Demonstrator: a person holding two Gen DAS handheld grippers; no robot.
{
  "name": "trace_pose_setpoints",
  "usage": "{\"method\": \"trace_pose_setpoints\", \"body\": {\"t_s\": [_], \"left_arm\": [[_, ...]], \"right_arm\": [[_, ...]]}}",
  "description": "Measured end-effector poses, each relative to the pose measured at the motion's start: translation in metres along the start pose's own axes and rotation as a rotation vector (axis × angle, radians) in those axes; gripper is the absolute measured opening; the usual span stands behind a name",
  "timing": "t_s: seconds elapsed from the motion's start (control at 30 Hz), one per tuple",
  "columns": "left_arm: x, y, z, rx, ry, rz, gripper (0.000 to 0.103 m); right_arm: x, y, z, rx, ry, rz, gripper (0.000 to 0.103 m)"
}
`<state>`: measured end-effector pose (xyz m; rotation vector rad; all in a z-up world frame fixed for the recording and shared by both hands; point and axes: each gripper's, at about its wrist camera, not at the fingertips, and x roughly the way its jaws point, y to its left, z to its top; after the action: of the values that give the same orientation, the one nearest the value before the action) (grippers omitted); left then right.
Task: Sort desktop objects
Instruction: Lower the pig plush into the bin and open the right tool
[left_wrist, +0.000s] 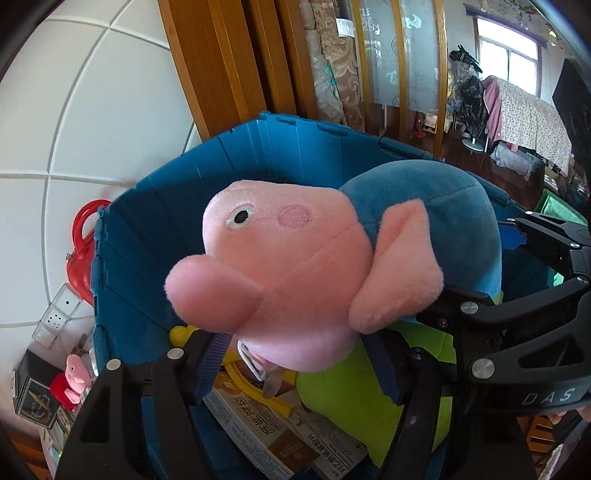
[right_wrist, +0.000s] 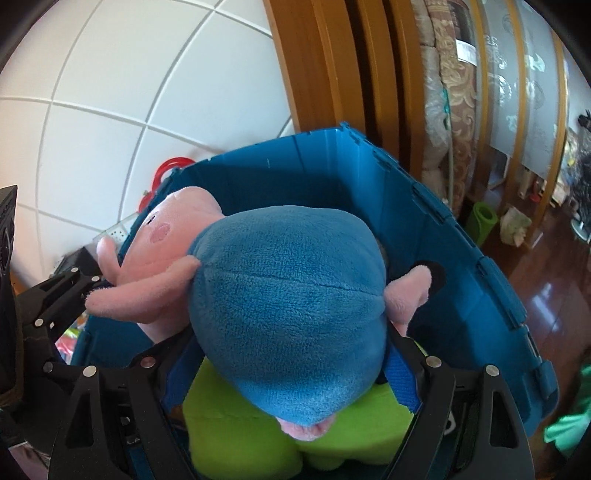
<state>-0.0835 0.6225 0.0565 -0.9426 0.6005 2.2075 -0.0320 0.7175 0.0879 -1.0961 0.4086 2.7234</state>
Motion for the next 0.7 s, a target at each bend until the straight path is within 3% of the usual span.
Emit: {"method": "trace_pose_setpoints", "body": {"t_s": [0.1, 0.47, 0.7], "left_arm": [[0.008, 0.0, 0.001, -0.015, 0.038, -0.02, 0.068], [0.01, 0.004, 0.001, -0.019, 0.057, 0.004, 0.068], [0.002, 0.012, -0.004, -0.035, 0.035, -0.005, 0.068]], "right_arm": [[0.007, -0.008, -0.004, 0.003, 0.016, -0.005, 0.087], [0.019, -0.018, 0.007, 0.022, 0.005, -0.047, 0.09], [0.015, -0.023, 0.008, 0.056, -0.018, -0.105, 0.103]]}}
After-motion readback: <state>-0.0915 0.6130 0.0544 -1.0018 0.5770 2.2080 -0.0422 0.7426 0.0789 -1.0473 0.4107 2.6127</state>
